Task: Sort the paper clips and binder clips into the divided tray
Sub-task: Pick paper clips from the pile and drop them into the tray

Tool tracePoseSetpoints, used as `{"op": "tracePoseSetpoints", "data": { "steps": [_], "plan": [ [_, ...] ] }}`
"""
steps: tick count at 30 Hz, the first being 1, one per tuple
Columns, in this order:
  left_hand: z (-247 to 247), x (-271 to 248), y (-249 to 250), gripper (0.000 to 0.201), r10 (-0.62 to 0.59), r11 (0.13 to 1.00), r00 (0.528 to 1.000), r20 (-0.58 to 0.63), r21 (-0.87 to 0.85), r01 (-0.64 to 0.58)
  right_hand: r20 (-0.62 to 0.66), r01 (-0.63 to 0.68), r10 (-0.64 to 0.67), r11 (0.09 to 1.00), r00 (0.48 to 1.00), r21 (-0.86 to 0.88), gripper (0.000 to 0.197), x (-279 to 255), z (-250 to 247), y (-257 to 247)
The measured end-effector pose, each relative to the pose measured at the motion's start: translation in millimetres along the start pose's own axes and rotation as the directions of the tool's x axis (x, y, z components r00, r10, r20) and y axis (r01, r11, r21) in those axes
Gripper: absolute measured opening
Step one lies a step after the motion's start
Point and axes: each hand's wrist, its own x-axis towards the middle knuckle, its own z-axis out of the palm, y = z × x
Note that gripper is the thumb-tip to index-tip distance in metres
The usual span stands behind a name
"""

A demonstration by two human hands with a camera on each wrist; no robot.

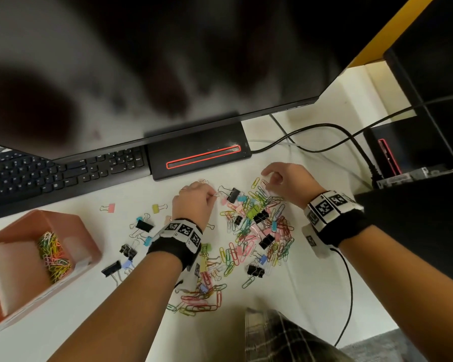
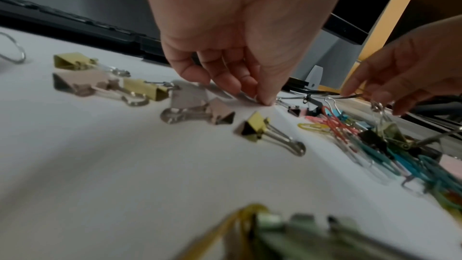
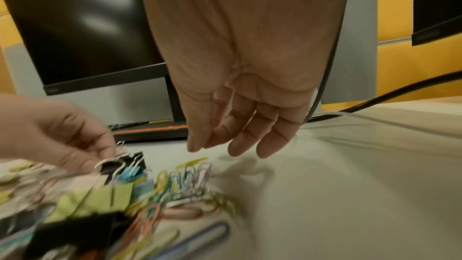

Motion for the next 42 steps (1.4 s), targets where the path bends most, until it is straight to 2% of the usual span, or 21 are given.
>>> {"op": "tracePoseSetpoints", "data": {
  "steps": [3, 7, 11, 15, 18, 20, 22, 25, 31, 36, 39, 42],
  "plan": [
    [-0.6, 4.3, 2.1, 0.017, -0.019, 0.999, 0.999, 0.051, 0.046, 0.017, 0.044, -0.043, 0.044, 0.999, 0.998, -0.026, 0.03, -8.9, 10.9, 7.6],
    [-1.6, 7.2, 2.9, 0.018, -0.01, 0.994, 0.994, 0.113, 0.107, -0.003, -0.015, 0.0, -0.001, 0.998, 1.0, -0.067, 0.04, -9.6, 27.9, 0.5],
    [-4.0, 3.6, 3.0, 0.017, 0.043, 0.987, 0.991, 0.124, 0.15, -0.062, 0.031, 0.049, -0.045, 0.989, 0.999, -0.142, 0.029, -1.9, 34.0, -9.8],
    [-7.8, -0.6, -5.5, 0.016, 0.083, 0.991, 0.982, 0.169, 0.086, -0.099, 0.104, 0.067, -0.053, 0.989, 0.993, -0.134, 0.022, 1.6, 36.1, -12.4],
    [-12.1, -4.1, -16.7, 0.02, 0.104, 0.994, 0.983, 0.152, -0.048, -0.098, 0.114, 0.052, -0.039, 0.992, 0.993, -0.115, 0.022, 1.0, 35.2, -12.1],
    [-15.3, -7.8, -21.8, 0.024, 0.176, 0.981, 0.979, 0.106, -0.103, -0.165, 0.14, 0.055, -0.031, 0.985, 0.99, -0.164, 0.021, 1.5, 35.3, -13.0],
    [-16.8, -14.2, -20.2, 0.019, 0.28, 0.952, 0.956, 0.086, -0.15, -0.266, 0.163, 0.076, -0.04, 0.972, 0.986, -0.22, 0.021, 1.3, 36.2, -13.3],
    [-14.1, -22.9, -7.8, 0.015, 0.351, 0.928, 0.927, 0.129, -0.176, -0.327, 0.169, 0.088, -0.048, 0.968, 0.984, -0.236, 0.02, 0.1, 35.5, -10.9],
    [4.9, -15.3, 1.8, 0.037, 0.343, 0.932, 0.888, 0.307, 0.003, -0.362, 0.14, 0.053, -0.032, 0.987, 0.99, -0.15, 0.017, -3.9, 26.3, -6.6],
    [10.0, -15.4, 2.5, 0.019, 0.351, 0.935, 0.916, 0.193, -0.026, -0.353, 0.168, 0.056, -0.03, 0.987, 0.985, -0.153, 0.019, -6.1, 28.1, -5.8],
    [14.4, -17.6, 3.5, 0.02, 0.299, 0.951, 0.934, 0.196, 0.015, -0.308, 0.162, 0.063, -0.038, 0.986, 0.986, -0.152, 0.019, -7.7, 28.9, -7.0],
    [18.2, -17.4, 5.0, 0.023, 0.298, 0.945, 0.934, 0.195, 0.079, -0.318, 0.131, 0.068, -0.05, 0.988, 0.99, -0.138, 0.019, -11.9, 27.2, -9.2]
  ]
}}
